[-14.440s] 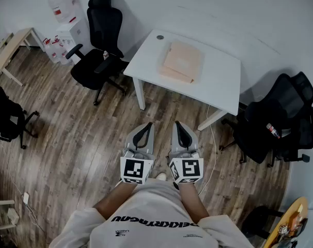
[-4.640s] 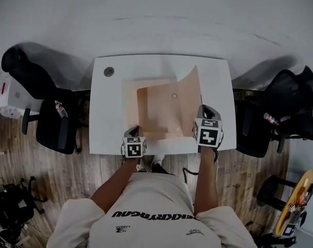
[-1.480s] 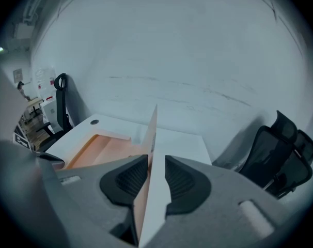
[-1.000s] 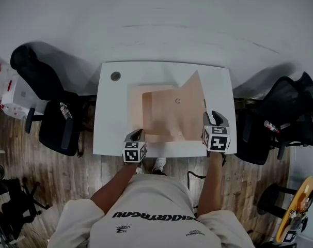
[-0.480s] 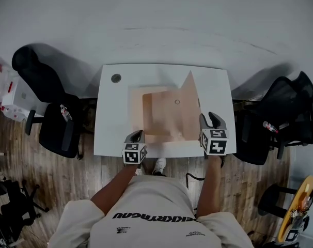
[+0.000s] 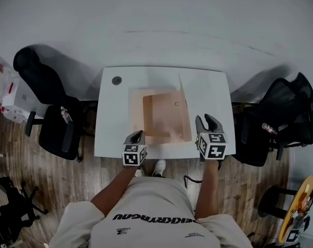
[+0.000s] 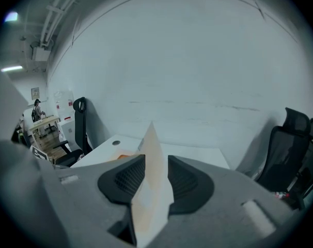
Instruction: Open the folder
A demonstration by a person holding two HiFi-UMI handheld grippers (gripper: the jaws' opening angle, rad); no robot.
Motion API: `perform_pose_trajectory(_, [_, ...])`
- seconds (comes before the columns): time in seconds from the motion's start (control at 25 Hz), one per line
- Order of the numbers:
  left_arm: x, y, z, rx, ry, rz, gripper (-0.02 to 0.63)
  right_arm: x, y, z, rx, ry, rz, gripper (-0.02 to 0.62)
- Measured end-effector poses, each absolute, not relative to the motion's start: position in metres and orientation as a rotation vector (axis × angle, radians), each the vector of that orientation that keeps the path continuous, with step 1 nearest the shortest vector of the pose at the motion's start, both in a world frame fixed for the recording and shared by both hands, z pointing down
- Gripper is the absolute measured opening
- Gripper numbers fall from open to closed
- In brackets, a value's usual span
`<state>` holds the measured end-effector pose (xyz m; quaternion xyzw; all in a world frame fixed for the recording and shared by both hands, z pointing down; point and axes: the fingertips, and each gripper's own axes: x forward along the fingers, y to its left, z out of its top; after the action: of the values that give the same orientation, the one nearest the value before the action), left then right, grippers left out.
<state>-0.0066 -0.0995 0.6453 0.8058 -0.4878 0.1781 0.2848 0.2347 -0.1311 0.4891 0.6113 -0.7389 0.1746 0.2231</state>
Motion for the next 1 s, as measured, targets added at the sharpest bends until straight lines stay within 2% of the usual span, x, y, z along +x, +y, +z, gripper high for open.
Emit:
perform_pose_trajectory(0.12, [-0.005,-0.099,0.640,2.169,-1.302,0.469,-0.002,0.231,-0.128,0.481,1.719,-2.080,0.496,0.133])
perform_pose_trajectory(0.24, [-0.005,-0.098,0.636,2.176,-1.303,0.456,-0.002,0.224,-0.125,0.471,1.751,-2.123,0.488,0.102])
perform_pose_trajectory(0.48, [-0.005,-0.097,0.624,2.194,-1.307,0.422,-0.002,0.211,-0.121,0.453,1.810,-2.179,0.449,0.003])
perform_pose_trajectory(1.0, [-0.007,-0.091,0.601,2.227,-1.316,0.356,-0.002,0.144,-0.104,0.436,1.733,-2.404,0.447,0.002])
